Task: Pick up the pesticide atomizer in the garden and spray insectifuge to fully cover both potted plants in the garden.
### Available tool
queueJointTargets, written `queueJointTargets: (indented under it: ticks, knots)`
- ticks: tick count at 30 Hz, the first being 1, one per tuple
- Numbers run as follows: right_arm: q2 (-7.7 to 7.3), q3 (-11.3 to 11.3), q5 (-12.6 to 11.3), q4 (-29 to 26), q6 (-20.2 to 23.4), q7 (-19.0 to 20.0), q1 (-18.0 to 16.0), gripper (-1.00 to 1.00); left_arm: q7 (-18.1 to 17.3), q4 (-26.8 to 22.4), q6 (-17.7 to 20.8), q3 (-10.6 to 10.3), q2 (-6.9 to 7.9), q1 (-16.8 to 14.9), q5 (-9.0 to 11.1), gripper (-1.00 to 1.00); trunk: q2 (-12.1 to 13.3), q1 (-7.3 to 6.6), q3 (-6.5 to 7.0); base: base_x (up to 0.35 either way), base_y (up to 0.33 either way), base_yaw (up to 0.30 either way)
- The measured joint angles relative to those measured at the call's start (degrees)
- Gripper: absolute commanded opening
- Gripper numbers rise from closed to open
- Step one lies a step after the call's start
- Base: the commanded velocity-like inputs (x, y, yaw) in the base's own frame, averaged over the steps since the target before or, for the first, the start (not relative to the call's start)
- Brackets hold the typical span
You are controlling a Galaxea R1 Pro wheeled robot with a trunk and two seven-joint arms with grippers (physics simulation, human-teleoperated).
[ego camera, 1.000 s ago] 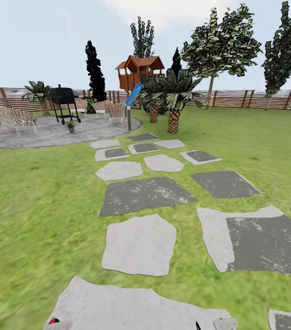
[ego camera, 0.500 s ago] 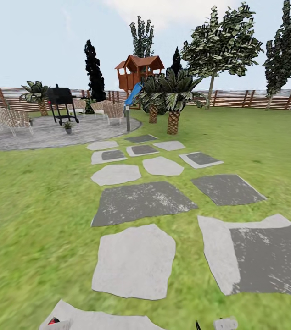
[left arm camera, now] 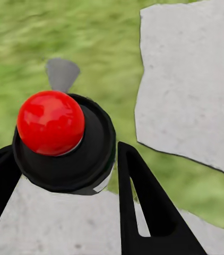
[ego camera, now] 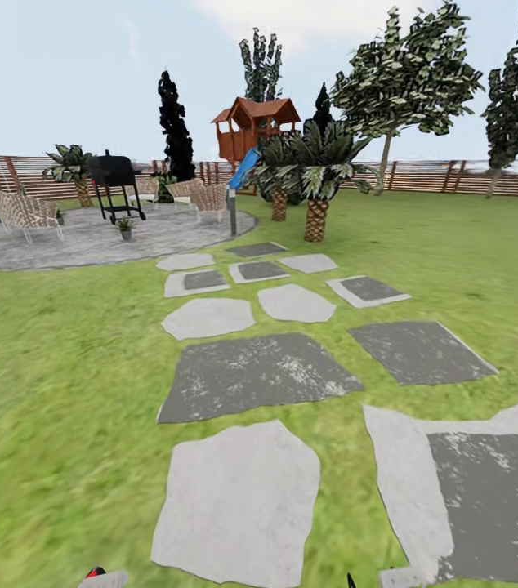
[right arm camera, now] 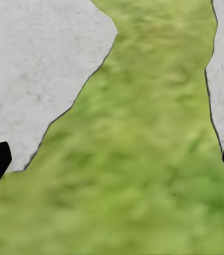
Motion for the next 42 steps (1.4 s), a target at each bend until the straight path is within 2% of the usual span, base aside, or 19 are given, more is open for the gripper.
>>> queueJointTargets:
  ticks: [30, 42]
  knots:
    - [0.11, 0.0, 0.1, 0.0, 0.0, 0.0, 0.0, 1.0, 0.0, 0.0, 0.0, 0.1, 0.0, 0.0, 0.0, -1.0, 0.0, 0.0, 0.0, 0.34, 0.0, 0.275]
    - [0.02, 0.0, 0.1, 0.0, 0.1, 0.2, 0.0, 1.0, 0.0, 0.0, -0.1, 0.1, 0.03, 0.0, 0.0, -1.0, 0.0, 0.0, 0.0, 0.34, 0.0, 0.028]
